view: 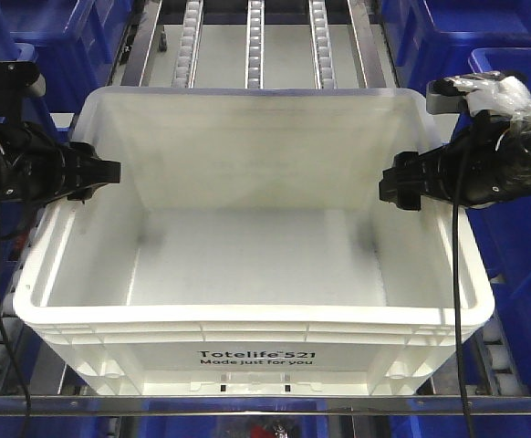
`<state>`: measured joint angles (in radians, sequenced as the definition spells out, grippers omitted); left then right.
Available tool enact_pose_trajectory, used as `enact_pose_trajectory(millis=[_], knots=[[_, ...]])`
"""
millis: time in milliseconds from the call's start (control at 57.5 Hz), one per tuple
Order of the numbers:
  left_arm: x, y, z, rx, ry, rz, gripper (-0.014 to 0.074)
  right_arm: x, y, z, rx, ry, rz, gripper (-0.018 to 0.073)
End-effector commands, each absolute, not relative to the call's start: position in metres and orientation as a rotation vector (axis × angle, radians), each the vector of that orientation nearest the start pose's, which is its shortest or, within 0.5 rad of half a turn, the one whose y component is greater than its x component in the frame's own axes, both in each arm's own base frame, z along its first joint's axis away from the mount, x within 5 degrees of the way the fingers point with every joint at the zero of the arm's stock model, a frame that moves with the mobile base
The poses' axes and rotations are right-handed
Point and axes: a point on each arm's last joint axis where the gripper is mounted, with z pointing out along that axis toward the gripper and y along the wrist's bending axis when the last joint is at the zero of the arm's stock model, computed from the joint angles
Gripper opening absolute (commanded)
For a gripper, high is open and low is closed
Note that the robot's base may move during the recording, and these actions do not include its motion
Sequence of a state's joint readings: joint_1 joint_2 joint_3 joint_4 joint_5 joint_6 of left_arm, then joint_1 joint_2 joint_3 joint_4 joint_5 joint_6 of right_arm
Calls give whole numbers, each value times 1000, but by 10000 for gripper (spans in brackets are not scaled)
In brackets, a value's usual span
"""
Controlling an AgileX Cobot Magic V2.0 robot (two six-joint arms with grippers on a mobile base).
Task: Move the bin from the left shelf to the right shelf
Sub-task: 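Close both grippers on the tote's side walls, then pull the gripped tote off the rollers toward the robot with both grippers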
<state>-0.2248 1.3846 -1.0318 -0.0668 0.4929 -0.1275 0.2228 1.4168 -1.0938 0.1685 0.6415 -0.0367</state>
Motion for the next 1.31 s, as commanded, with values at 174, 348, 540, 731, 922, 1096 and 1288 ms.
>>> enact_pose_trajectory(millis=[174,348,540,731,922,1096,1288], knots=[[294,-72,317,42,2244,-279,423,296,75,322,-180,2338,271,553],[294,-72,317,42,2246,-279,423,298,75,319,-180,2351,270,537],[294,-72,317,42,2246,-279,410,298,75,319,-180,2350,270,530],[294,-72,318,42,2243,-279,280,298,75,319,-180,2350,270,450],[294,-72,318,42,2238,-280,96,298,75,319,-180,2350,270,235],[295,-72,318,41,2232,-280,-9,298,75,319,-182,2350,269,31],[295,-72,319,41,2222,-282,-8,298,75,319,-184,2349,268,-9]])
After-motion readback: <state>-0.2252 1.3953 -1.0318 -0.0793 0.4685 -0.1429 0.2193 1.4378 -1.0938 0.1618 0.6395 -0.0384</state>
